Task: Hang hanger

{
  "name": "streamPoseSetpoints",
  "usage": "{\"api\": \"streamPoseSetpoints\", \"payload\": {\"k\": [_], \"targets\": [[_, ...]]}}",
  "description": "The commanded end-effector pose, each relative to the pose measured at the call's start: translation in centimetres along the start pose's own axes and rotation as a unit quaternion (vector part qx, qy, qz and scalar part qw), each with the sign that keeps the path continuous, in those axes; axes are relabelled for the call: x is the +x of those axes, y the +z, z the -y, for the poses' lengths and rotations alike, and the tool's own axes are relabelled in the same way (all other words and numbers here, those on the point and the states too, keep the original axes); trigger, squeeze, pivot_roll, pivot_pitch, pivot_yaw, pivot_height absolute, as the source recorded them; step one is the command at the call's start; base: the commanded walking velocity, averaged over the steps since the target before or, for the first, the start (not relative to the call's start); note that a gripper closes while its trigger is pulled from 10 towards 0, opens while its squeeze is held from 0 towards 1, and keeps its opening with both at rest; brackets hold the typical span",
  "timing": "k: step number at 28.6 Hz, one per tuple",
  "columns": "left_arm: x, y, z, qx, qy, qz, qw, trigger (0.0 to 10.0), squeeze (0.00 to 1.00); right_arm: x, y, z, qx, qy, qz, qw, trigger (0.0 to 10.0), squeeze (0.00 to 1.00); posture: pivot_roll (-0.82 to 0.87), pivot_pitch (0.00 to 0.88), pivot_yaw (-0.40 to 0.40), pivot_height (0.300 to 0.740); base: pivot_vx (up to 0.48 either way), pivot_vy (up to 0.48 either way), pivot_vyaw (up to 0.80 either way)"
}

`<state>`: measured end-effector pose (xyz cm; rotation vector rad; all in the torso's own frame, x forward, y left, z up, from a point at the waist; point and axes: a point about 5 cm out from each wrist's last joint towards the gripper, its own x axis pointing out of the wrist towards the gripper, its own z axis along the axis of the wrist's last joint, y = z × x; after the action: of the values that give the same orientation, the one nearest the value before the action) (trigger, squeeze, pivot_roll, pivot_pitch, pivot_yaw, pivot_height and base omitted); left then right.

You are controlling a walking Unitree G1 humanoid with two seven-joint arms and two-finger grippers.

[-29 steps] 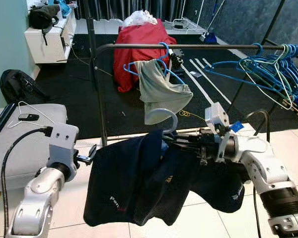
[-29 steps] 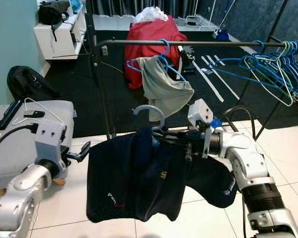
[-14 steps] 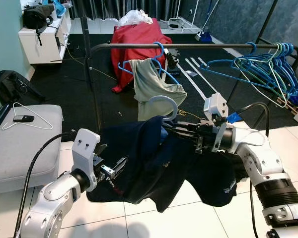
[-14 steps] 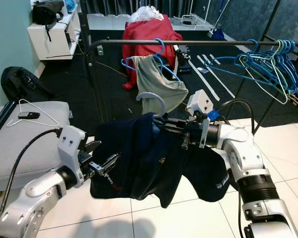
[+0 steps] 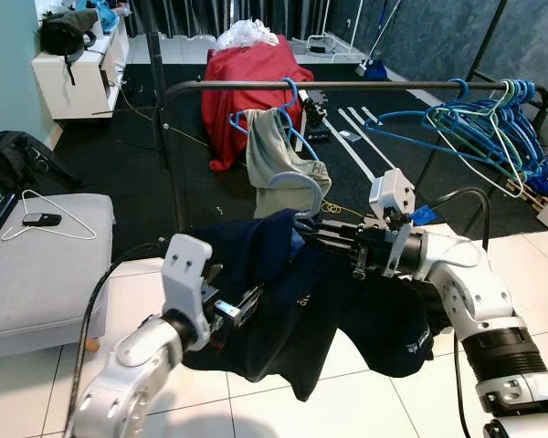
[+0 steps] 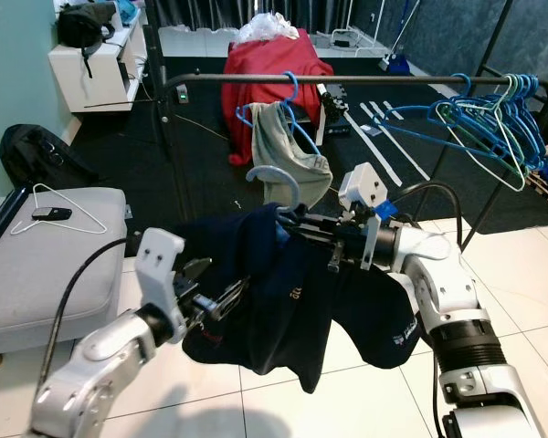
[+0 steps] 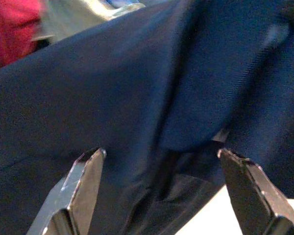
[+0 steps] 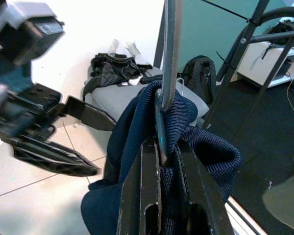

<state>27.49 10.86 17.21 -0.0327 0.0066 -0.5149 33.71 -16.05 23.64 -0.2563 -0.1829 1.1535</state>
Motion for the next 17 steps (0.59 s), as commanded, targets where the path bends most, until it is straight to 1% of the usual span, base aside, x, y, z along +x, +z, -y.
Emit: {"api": "streamPoseSetpoints", "payload": {"k": [1,3,5,6,7,9,12,13,14,15,17], "targets": [[0.7,-0.5,-0.2,0.004,0.037,-0.016,0.999,10.0,0.00,0.6,1.3,0.0,-0.016,0.006,0.027,1.000,0.0,0.00,-0.13,0.083,-0.078,0.740,0.000,0.000,0.00],[0.7,-0.5,-0.2,0.004,0.037,-0.016,0.999,10.0,0.00,0.6,1.3,0.0,-0.016,0.006,0.027,1.000,0.0,0.00,-0.13,0.083,-0.078,0.740,0.000,0.000,0.00],[0.9,-0.4,-1.5,0.015,0.092,-0.014,0.996,10.0,0.00,1.0,1.5,-0.4,-0.014,0.018,0.034,0.999,0.0,0.00,-0.12,0.084,-0.078,0.740,0.000,0.000,0.00],[0.9,-0.4,-1.5,0.015,0.092,-0.014,0.996,10.0,0.00,1.0,1.5,-0.4,-0.014,0.018,0.034,0.999,0.0,0.00,-0.12,0.084,-0.078,0.740,0.000,0.000,0.00],[0.8,-0.3,-2.0,0.019,0.107,-0.012,0.994,10.0,0.00,1.1,1.5,-0.5,-0.013,0.023,0.035,0.999,0.0,0.00,-0.12,0.084,-0.078,0.740,0.000,0.000,0.00],[0.8,-0.3,-2.0,0.019,0.107,-0.012,0.994,10.0,0.00,1.1,1.5,-0.5,-0.013,0.023,0.035,0.999,0.0,0.00,-0.12,0.084,-0.078,0.740,0.000,0.000,0.00],[0.6,-0.1,-3.3,0.044,0.160,0.001,0.986,10.0,0.00,1.1,1.5,-0.9,-0.009,0.036,0.037,0.999,0.0,0.00,-0.12,0.088,-0.075,0.740,0.000,0.000,0.00],[0.6,-0.1,-3.3,0.044,0.160,0.001,0.986,10.0,0.00,1.1,1.5,-0.9,-0.009,0.036,0.037,0.999,0.0,0.00,-0.12,0.088,-0.075,0.740,0.000,0.000,0.00],[0.5,0.0,-3.5,0.049,0.176,0.005,0.983,9.3,0.00,1.1,1.4,-1.0,-0.008,0.038,0.038,0.999,0.0,0.00,-0.12,0.088,-0.075,0.740,0.000,0.000,0.00],[0.4,0.2,-3.8,0.049,0.183,0.008,0.982,0.0,0.00,1.1,1.4,-1.0,-0.007,0.039,0.037,0.999,0.0,0.00,-0.12,0.088,-0.075,0.740,0.000,0.000,0.00],[0.3,0.4,-3.9,0.047,0.187,0.012,0.981,0.0,0.00,1.1,1.3,-1.1,-0.006,0.039,0.036,0.999,0.0,0.00,-0.12,0.087,-0.075,0.740,0.000,0.000,0.00]]}}
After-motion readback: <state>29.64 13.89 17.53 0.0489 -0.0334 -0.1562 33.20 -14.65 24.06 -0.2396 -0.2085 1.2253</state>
